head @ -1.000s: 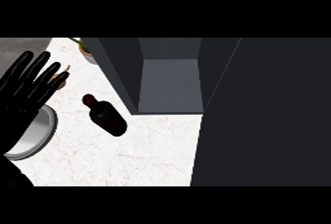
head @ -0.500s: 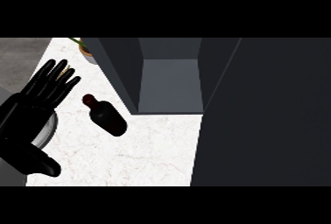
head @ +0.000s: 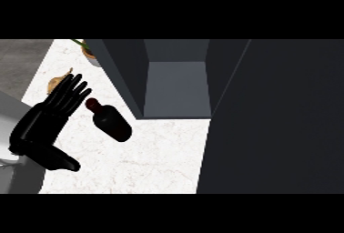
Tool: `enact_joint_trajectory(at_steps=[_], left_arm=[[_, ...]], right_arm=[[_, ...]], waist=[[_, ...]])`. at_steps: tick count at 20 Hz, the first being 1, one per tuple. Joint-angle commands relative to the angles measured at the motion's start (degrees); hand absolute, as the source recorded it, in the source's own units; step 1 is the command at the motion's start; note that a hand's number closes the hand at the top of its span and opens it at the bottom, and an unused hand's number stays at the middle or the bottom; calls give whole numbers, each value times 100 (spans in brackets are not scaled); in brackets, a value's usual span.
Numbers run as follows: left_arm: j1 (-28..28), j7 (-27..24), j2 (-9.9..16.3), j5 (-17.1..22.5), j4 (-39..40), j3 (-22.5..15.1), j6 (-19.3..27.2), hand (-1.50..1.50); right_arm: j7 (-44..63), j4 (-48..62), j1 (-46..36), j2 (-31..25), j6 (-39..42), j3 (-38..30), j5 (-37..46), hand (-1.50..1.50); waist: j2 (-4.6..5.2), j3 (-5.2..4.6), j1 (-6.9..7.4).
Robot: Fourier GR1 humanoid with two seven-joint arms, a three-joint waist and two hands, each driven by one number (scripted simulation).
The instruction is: Pick up the wine, place it into the cabinet and close the cabinet
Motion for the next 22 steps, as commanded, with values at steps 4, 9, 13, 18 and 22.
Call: enact_joint_trajectory(at_steps=[4, 9, 13, 18, 22], left_arm=[[52, -789, -71, -678, 694, -12, -233, -150], [-58, -1459, -436, -1183, 1434, -187, -175, -150], [-370, -2089, -19, -1429, 2483, 25, -649, -150], [-550, -2408, -124, -1659, 3063, -30, -611, -150], [-808, -2993, -240, -2043, 3810, -69, -438, -150]], right_arm=[[592, -425, -323, -234, -27, -484, -590, -150], [182, -447, 173, -81, 41, -518, -626, -150], [577, -691, -86, -59, -153, -58, -254, -150], [899, -784, -357, -104, -350, -107, -209, -150], [683, -625, -212, -100, -194, -89, -341, -150]], waist=[[0, 1, 25], [11, 4, 9], [10, -4, -38], [0, -3, -35], [10, -2, -30]])
